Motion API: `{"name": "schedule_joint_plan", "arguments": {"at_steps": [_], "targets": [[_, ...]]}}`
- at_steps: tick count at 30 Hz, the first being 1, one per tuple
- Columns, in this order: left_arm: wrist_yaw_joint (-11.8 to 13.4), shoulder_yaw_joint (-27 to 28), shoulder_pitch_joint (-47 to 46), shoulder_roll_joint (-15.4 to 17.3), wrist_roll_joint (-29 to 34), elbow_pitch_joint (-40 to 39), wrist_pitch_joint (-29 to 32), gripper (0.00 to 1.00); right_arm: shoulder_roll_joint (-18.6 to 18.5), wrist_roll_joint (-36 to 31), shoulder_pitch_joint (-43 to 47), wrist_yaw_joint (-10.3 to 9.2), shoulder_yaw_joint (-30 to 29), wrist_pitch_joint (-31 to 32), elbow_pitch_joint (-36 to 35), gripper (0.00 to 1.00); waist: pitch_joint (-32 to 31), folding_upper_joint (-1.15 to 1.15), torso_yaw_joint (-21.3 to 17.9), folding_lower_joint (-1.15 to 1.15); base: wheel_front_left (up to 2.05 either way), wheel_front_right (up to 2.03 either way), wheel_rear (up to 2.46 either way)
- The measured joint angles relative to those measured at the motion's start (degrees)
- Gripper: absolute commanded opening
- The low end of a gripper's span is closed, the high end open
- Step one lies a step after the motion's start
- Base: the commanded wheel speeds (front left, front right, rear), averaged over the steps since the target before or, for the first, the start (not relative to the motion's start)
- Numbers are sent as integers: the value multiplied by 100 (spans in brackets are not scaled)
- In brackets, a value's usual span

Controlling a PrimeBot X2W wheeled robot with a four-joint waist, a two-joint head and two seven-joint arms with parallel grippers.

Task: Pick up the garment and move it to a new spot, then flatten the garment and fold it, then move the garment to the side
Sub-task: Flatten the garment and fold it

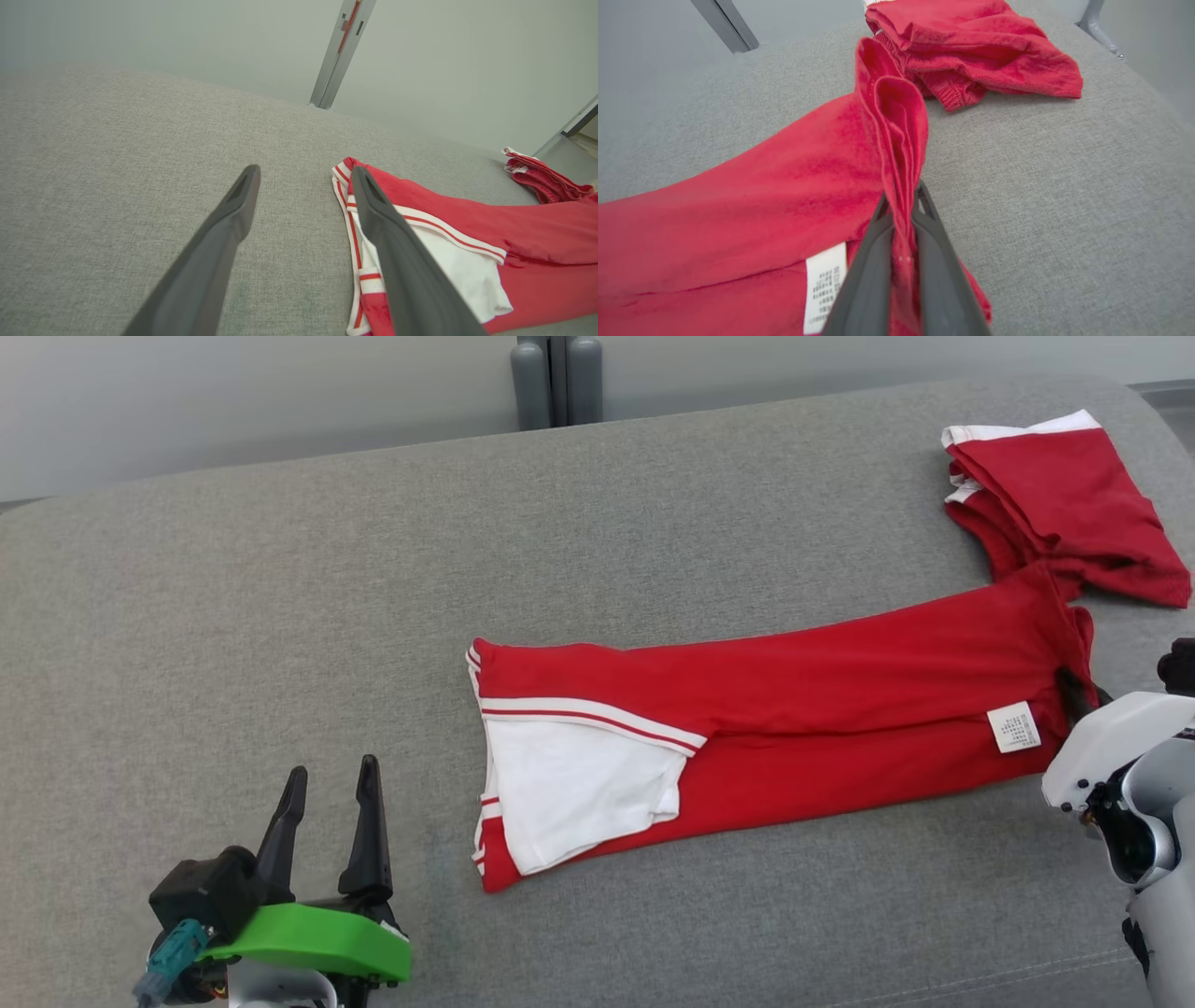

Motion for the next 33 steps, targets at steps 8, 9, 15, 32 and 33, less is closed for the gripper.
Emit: {"name": "schedule_joint_plan", "arguments": {"at_steps": [8,9,15,32,33], "targets": [[-7,-66,4,18,-41,-1,62,100,337,308,496,-3,257,2,-1172,0,-93,0,-68,0,0,0,0],[-9,-73,4,20,-46,0,85,100,399,324,542,-3,346,31,-1319,0,-101,0,-52,0,0,0,0],[-22,-79,9,43,-79,-16,101,100,788,598,765,-5,1062,242,-2204,0,-131,0,154,0,0,0,0],[-26,-182,-79,-99,-137,75,-11,100,1362,1154,-41,-5,2771,58,-1488,0,-10,0,1064,0,0,0,0],[-30,-190,-88,-116,-143,101,-35,100,1370,1174,-110,-5,2833,32,-1365,0,6,0,1121,0,0,0,0]]}}
